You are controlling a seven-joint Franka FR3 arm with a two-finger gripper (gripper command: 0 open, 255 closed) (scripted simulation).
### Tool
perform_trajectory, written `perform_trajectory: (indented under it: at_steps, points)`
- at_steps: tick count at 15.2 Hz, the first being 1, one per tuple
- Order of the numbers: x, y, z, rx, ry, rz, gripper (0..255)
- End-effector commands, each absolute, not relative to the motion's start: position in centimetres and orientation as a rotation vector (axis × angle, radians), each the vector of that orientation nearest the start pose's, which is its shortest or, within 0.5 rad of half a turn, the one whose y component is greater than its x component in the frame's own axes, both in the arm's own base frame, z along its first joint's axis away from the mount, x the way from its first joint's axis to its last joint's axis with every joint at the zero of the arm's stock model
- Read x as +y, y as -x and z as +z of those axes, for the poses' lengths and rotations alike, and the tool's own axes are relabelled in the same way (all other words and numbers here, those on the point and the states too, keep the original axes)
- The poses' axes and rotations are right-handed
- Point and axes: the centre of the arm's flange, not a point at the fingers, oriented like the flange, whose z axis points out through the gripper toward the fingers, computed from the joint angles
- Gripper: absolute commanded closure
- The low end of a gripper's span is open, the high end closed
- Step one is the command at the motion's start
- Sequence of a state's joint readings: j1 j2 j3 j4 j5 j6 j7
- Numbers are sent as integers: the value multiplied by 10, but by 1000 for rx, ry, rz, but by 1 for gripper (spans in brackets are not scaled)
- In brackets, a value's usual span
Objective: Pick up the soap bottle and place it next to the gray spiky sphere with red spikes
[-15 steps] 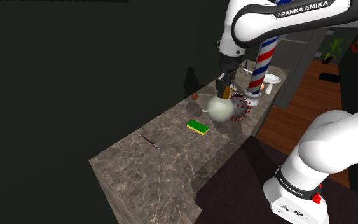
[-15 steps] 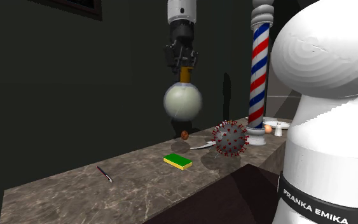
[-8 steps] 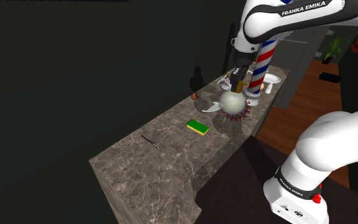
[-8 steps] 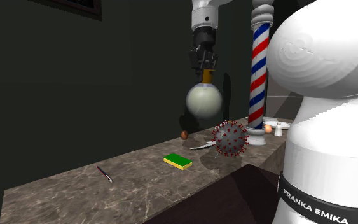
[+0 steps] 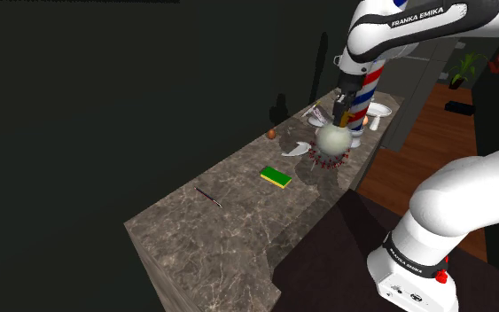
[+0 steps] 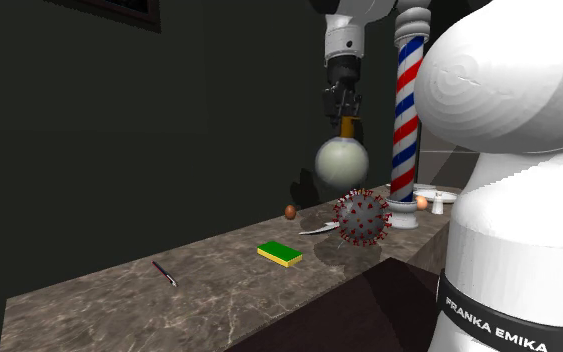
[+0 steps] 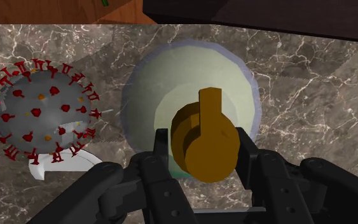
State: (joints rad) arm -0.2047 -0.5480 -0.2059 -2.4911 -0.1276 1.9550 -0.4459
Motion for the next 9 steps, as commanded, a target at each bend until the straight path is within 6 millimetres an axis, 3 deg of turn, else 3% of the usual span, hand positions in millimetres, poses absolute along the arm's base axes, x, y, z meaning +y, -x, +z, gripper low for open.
perform_trajectory:
  at_steps: [1,9]
  points:
    - [-166,-348,461,-178,3150,-1,255]
    - [-166,-348,419,-178,3150,-1,255]
